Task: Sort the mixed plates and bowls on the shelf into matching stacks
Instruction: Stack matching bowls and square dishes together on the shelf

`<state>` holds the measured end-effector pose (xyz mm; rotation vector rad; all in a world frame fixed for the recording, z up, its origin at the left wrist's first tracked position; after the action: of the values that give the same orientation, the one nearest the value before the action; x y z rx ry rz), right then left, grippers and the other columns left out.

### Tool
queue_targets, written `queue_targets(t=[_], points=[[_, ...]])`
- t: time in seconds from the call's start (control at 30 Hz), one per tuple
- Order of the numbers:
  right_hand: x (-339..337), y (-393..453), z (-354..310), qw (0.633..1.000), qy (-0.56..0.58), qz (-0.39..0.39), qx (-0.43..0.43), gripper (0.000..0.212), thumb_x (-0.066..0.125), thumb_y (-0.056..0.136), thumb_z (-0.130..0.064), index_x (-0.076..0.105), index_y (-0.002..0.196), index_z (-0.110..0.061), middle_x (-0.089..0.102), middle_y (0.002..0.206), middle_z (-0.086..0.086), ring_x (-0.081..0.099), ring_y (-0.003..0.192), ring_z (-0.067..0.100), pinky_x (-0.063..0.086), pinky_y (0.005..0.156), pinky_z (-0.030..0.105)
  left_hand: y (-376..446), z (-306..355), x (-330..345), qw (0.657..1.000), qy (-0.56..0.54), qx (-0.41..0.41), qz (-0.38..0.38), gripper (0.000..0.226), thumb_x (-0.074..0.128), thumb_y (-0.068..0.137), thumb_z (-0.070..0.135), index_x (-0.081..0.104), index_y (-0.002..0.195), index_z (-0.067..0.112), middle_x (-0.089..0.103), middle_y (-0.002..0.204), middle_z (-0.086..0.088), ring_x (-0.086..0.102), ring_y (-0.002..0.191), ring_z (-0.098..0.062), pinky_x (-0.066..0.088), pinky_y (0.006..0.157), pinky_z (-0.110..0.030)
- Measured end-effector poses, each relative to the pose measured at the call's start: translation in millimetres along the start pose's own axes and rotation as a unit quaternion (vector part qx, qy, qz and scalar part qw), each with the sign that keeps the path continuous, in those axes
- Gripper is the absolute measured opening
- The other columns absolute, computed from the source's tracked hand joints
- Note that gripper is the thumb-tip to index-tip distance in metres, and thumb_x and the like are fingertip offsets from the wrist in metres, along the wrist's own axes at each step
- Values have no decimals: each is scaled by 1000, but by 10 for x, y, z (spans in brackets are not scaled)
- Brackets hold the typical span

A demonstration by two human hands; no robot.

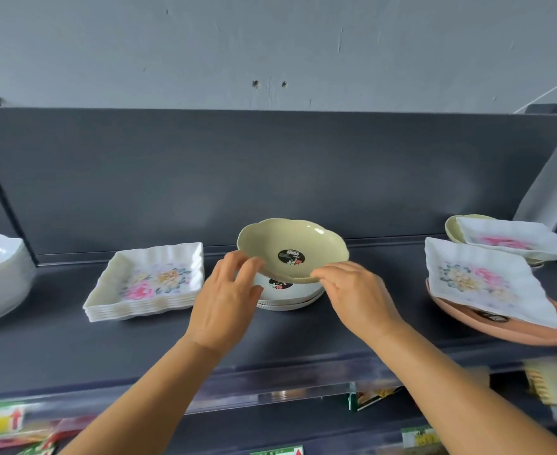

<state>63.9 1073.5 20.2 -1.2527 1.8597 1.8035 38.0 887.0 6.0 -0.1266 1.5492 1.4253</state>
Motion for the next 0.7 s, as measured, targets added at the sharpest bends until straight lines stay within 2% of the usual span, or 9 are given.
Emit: queue_targets(t=[0.07,0.17,0.3,0.4,0.5,0.6,0.7], points=[[100,10,-42,1000,3,-24,4,22,70,75,4,76,86,-14,74,79,2,69,76,28,58,55,41,-11,-36,30,1000,21,13,-13,43,79,69,3,67,108,14,64,99,-6,63,79,-32,57,61,-34],[232,-5,-64,997,-6,-75,14,23,66,79,3,76,91,-15,75,85,3,68,83,28,58,62,41,-12,-103,83,998,44,28,-39,26,79,68,6,76,91,19,66,83,0,60,66,-27,54,48,-32],[283,-49,-82,993,3,-111,36,25,58,89,-5,74,104,-17,74,100,2,65,98,25,56,75,37,-5,-157,163,989,96,49,-100,32,88,52,4,75,72,25,63,67,6,57,59,-23,48,42,-24],[307,-62,-59,985,-37,-160,54,29,47,95,-10,67,116,-17,68,114,1,58,111,22,52,86,38,8,-108,172,983,120,77,-117,32,88,45,4,73,65,25,62,61,7,59,58,-22,47,45,-24],[242,-120,-14,977,-92,-183,55,26,44,97,-18,59,118,-18,60,127,-4,49,120,20,46,95,33,27,2,202,980,121,112,-114,33,85,46,3,75,72,21,67,66,7,63,62,-22,53,55,-26],[87,-220,73,972,-108,-194,73,39,44,99,-26,45,138,-22,44,146,-8,34,138,16,29,110,30,79,201,258,977,113,144,-111,35,84,51,7,76,83,19,71,75,7,68,73,-21,56,67,-27],[-128,-329,216,967,-127,-195,100,50,43,99,-29,31,148,-23,32,154,-8,23,144,13,19,116,28,171,451,328,974,107,169,-106,25,82,58,17,75,82,20,71,75,6,69,74,-21,56,67,-28]])
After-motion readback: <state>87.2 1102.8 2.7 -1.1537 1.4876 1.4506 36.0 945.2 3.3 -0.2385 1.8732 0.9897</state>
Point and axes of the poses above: each hand's wrist, its own y-axis towards the middle knuckle, its own x-axis out of the palm, z = x × y, the point moved 5 cm from there along y, towards the middle knuckle
